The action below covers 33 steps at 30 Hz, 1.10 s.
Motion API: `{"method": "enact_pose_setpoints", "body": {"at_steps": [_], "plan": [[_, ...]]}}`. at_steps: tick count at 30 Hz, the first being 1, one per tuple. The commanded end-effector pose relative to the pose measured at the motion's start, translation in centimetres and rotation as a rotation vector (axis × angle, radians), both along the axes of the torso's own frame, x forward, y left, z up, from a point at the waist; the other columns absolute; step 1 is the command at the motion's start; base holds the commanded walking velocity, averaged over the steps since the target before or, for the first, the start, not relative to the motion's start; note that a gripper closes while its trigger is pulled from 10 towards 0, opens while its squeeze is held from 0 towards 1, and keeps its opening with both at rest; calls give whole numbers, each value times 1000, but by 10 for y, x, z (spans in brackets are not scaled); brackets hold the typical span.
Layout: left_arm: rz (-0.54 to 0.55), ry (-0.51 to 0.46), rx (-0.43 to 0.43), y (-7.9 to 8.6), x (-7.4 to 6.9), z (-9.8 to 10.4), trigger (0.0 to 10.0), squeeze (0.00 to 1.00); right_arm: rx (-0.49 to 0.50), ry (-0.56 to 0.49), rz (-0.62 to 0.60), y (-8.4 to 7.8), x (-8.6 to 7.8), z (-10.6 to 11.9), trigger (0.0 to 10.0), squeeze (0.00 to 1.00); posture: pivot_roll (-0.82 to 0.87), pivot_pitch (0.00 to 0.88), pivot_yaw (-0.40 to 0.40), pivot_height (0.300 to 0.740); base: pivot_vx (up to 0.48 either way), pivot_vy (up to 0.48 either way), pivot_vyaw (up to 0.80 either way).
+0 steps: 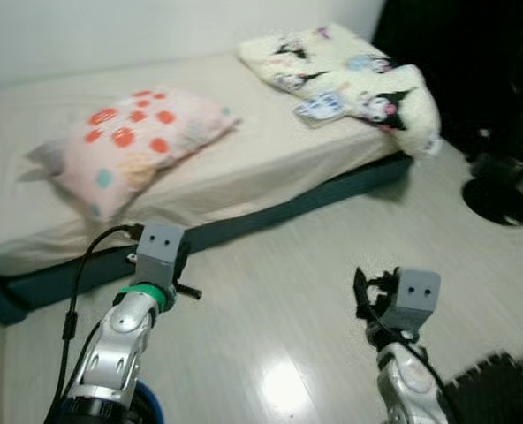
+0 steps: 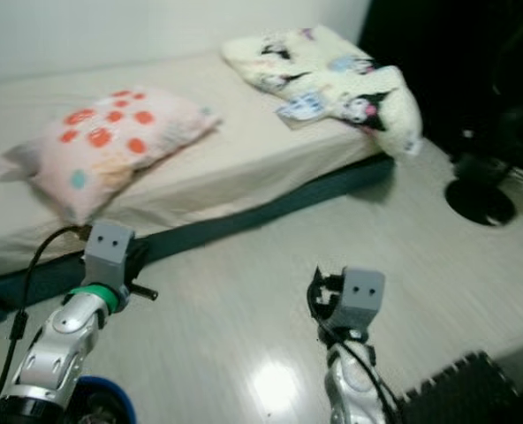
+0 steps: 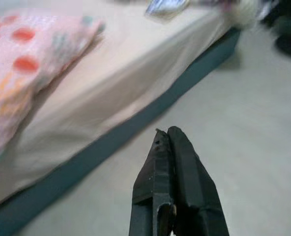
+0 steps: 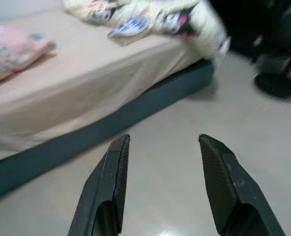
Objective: Clean up the room
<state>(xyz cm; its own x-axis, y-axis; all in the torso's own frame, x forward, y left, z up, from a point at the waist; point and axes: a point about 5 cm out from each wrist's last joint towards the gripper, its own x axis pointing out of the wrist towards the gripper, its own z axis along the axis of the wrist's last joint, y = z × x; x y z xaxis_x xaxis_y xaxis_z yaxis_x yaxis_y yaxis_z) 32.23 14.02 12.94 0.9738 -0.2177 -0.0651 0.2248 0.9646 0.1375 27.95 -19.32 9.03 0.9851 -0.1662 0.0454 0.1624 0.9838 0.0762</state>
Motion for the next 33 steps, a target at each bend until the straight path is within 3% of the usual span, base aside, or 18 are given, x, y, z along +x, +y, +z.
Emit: {"method": "enact_pose_setpoints", "body": {"at_steps": [1, 19, 33], "plan": [[22, 45, 13, 8, -4, -12, 10000, 0, 15, 24, -2, 3, -3, -6, 10000, 0, -88, 74, 79, 740, 0, 0, -800], [27, 33, 21, 9, -4, -15, 10000, 0, -17, 30, 17, 6, -1, -5, 10000, 0, -84, 73, 69, 740, 31, 0, -799], [30, 24, 26, 10, -4, -14, 10000, 0, -48, -7, 114, 23, 0, 1, 10000, 0, -79, 77, 66, 740, 453, 0, 0]]}}
